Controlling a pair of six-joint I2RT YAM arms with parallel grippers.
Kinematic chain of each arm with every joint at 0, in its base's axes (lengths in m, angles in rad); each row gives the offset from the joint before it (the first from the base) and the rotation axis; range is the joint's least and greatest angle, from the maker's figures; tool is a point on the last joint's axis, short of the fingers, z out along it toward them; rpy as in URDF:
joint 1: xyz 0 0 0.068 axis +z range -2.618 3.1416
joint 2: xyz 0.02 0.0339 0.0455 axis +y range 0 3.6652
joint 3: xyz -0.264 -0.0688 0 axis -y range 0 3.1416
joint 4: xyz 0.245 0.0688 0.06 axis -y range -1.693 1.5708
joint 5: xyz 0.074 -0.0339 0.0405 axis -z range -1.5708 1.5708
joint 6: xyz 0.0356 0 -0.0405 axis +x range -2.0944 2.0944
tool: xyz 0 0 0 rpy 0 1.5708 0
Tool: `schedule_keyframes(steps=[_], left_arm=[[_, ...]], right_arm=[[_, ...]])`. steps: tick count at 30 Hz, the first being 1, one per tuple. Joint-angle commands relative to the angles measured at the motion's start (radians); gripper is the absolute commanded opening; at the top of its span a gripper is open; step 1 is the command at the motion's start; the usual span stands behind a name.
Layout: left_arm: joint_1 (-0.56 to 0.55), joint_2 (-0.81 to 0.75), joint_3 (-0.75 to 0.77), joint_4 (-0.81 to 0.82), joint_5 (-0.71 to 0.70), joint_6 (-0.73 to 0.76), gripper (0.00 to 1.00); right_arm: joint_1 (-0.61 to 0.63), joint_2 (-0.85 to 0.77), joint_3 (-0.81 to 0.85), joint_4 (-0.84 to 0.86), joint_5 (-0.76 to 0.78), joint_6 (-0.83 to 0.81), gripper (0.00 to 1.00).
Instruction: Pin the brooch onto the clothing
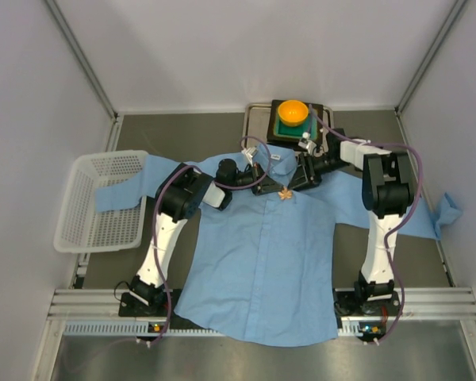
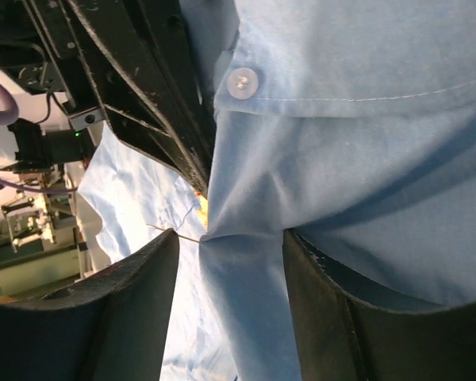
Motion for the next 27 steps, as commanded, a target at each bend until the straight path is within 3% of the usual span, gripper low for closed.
schedule_keyframes(steps=[1, 13, 17, 25, 27], left_arm=[[-0.003, 0.002, 0.03, 0.081, 0.016, 0.005, 0.0], [-0.003, 0.005, 0.037, 0.103, 0.018, -0.012, 0.0], [-0.003, 0.006, 0.039, 0.109, 0.021, -0.014, 0.0], [-0.004, 0.002, 0.04, 0.115, 0.016, -0.018, 0.0], [-0.003, 0.0, 0.039, 0.117, 0.015, -0.023, 0.0]], right_arm=[[0.001, 0.004, 0.02, -0.011, -0.118, -0.042, 0.54], [0.029, 0.009, 0.005, -0.014, -0.103, -0.053, 0.42], [0.036, 0.015, 0.011, -0.016, -0.094, -0.051, 0.34], [0.049, 0.019, 0.011, -0.016, -0.048, -0.048, 0.31], [0.053, 0.022, 0.014, -0.017, -0.016, -0.046, 0.25]])
